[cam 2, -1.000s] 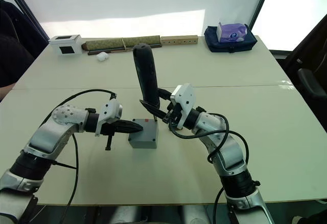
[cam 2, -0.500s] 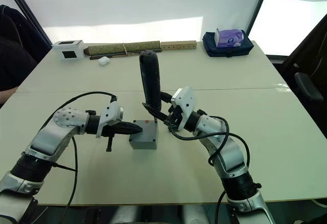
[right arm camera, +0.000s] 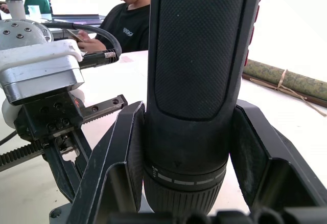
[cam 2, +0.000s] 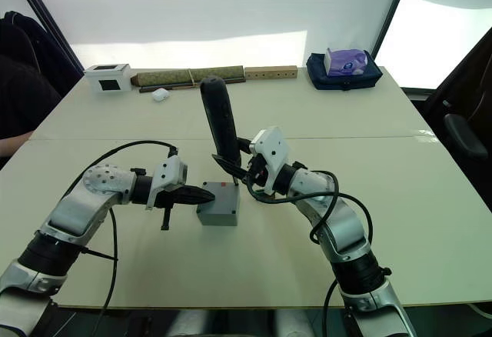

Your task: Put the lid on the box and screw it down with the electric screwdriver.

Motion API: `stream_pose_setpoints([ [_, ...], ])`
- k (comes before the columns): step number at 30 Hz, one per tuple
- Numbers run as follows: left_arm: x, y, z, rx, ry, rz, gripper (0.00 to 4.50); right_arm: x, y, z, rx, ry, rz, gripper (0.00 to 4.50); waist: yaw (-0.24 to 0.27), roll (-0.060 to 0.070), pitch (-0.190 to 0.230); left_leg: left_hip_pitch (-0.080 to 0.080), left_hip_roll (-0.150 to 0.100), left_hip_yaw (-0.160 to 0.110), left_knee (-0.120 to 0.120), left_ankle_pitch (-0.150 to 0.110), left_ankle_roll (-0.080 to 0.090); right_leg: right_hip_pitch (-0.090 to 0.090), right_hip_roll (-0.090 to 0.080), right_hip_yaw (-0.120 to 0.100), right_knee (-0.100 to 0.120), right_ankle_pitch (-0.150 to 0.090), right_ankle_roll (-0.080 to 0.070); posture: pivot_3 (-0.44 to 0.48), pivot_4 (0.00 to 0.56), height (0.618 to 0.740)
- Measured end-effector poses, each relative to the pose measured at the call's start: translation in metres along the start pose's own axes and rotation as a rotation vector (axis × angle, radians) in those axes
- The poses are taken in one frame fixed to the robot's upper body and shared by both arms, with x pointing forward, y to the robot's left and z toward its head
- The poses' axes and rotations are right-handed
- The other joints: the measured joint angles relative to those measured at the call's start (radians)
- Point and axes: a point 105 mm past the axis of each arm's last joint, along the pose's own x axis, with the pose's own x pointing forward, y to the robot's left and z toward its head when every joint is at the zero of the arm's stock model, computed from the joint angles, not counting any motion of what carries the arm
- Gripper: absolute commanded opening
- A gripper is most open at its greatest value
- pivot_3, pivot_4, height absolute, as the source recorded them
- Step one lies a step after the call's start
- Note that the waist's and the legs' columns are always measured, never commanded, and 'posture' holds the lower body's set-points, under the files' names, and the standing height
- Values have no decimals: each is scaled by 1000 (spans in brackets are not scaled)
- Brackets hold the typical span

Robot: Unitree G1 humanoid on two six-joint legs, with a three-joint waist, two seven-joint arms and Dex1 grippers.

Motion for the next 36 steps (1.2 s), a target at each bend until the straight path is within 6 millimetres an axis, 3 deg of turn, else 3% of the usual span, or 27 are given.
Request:
stream_pose_setpoints([
  [8,0,-1,1,4,-1,-3,0,-1,1,2,4,-13,9,1760,1,0,-2,-1,0,0,-7,0,0,0,-1,0,-7,0,0,0,150,740],
  [17,-1,-2,6,3,-8,-2,0,-3,-6,16,54,-58,-17,1760,0,3,3,-7,0,0,-9,0,0,-7,-2,0,-9,0,0,0,150,740],
  [20,-6,-3,15,-13,-25,-12,0,-1,-18,60,51,-126,-59,1760,0,5,7,-36,0,0,-4,4,-2,-37,-1,-1,-3,8,6,0,150,740],
  [22,-6,-6,19,-24,-34,-31,0,-7,-20,100,17,-220,-76,1760,2,5,7,-41,0,0,-4,5,-3,-42,-1,-1,0,8,4,0,150,740],
  [25,-8,-3,33,0,-60,-28,0,-10,-24,112,50,-216,-103,1760,0,5,7,-41,0,0,-6,4,-3,-43,0,-1,-1,7,4,0,150,740],
  [29,-17,1,58,44,-113,-11,0,-27,-56,87,121,17,-247,1760,0,5,10,-41,-1,1,-5,4,-3,-42,-1,-1,-1,7,4,0,150,740],
  [31,-23,-1,71,72,-132,-22,0,-54,-80,57,94,335,-348,1760,4,2,16,-40,-2,0,-4,5,-2,-40,-2,-3,-1,7,3,0,150,740],
  [34,-35,-4,87,104,-167,-30,0,-106,-110,9,250,721,-572,1760,1,2,19,-40,-2,1,-4,5,-2,-40,-2,-3,-2,7,3,0,150,740],
  [36,-38,-8,93,116,-188,-46,0,-117,-112,-1,309,789,-594,1760,-7,5,22,-40,-2,2,-6,5,-1,-42,0,0,-2,7,4,0,150,740],
])
